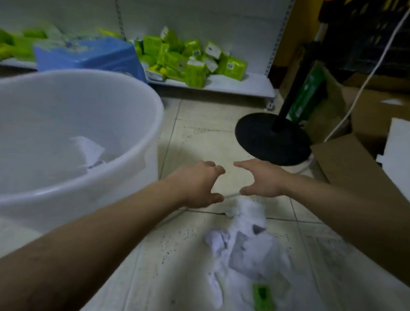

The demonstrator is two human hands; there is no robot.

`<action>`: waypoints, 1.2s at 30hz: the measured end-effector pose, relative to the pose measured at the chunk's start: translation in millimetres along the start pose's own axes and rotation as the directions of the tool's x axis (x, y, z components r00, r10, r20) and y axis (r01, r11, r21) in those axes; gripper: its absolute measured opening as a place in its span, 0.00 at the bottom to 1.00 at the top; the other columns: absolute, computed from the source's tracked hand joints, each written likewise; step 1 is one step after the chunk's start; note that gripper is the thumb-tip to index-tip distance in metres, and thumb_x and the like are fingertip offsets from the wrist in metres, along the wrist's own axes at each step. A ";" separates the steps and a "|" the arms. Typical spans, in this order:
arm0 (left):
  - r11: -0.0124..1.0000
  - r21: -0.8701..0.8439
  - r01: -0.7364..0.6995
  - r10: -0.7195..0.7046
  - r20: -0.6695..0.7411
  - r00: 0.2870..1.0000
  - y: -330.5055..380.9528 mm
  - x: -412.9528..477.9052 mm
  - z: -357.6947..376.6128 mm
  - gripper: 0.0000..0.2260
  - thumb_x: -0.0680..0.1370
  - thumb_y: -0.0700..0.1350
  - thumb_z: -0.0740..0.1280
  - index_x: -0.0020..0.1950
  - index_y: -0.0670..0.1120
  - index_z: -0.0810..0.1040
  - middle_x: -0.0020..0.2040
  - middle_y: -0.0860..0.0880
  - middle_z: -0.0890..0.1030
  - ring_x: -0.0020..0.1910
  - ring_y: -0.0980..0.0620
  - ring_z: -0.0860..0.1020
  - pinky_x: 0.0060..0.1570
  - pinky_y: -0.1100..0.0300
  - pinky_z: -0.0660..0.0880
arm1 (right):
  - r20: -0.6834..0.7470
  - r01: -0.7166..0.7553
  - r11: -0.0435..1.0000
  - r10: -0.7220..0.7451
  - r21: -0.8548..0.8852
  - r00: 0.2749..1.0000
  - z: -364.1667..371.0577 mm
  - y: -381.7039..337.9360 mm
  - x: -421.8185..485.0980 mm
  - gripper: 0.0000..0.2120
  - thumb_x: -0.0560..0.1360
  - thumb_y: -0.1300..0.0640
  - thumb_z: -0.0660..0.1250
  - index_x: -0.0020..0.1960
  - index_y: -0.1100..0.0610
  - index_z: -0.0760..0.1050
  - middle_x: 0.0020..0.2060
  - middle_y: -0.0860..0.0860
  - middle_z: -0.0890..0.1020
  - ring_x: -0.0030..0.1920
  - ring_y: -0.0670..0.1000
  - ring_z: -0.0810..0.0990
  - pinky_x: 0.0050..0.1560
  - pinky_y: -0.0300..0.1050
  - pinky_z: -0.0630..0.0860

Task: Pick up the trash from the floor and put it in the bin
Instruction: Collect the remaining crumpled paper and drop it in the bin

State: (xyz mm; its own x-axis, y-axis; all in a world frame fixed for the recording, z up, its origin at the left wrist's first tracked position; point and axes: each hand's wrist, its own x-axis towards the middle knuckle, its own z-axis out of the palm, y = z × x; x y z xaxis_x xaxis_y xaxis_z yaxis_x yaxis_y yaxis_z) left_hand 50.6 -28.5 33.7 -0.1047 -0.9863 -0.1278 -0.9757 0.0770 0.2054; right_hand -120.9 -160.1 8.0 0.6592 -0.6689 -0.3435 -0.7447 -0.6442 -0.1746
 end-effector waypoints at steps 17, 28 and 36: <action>0.888 -0.269 0.374 -0.347 0.145 0.927 15.5 4.8 209.6 0.25 0.73 0.48 0.69 0.68 0.50 0.65 0.66 0.43 0.68 0.61 0.43 0.70 0.51 0.50 0.75 | 0.433 0.246 0.956 -0.158 -0.157 0.888 158.8 18.8 4.9 0.29 0.73 0.52 0.70 0.70 0.55 0.63 0.64 0.57 0.71 0.61 0.59 0.74 0.53 0.47 0.72; 0.810 -0.388 0.441 -0.461 0.045 0.886 -10.1 1.2 197.4 0.29 0.64 0.67 0.70 0.58 0.53 0.70 0.51 0.47 0.77 0.47 0.48 0.73 0.39 0.56 0.68 | 0.358 0.256 0.967 -0.241 0.005 0.902 121.6 15.0 40.3 0.04 0.72 0.60 0.66 0.44 0.55 0.80 0.41 0.51 0.81 0.42 0.50 0.77 0.41 0.40 0.68; 0.778 -0.484 0.401 -0.454 0.008 0.891 -24.3 -1.9 160.4 0.23 0.68 0.59 0.73 0.56 0.49 0.73 0.49 0.47 0.78 0.45 0.47 0.75 0.41 0.56 0.71 | 0.111 0.135 0.970 -0.159 0.201 0.981 71.5 15.1 37.4 0.03 0.77 0.60 0.63 0.47 0.53 0.73 0.39 0.53 0.83 0.37 0.49 0.80 0.36 0.42 0.75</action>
State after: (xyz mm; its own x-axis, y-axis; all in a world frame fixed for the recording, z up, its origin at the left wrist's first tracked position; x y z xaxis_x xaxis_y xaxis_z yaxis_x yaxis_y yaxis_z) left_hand 43.6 -5.1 -126.7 0.3482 -0.9125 -0.2146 -0.7080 -0.4060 0.5779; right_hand -115.0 -168.3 -73.6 0.7537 -0.5126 -0.4114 -0.6546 -0.6410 -0.4008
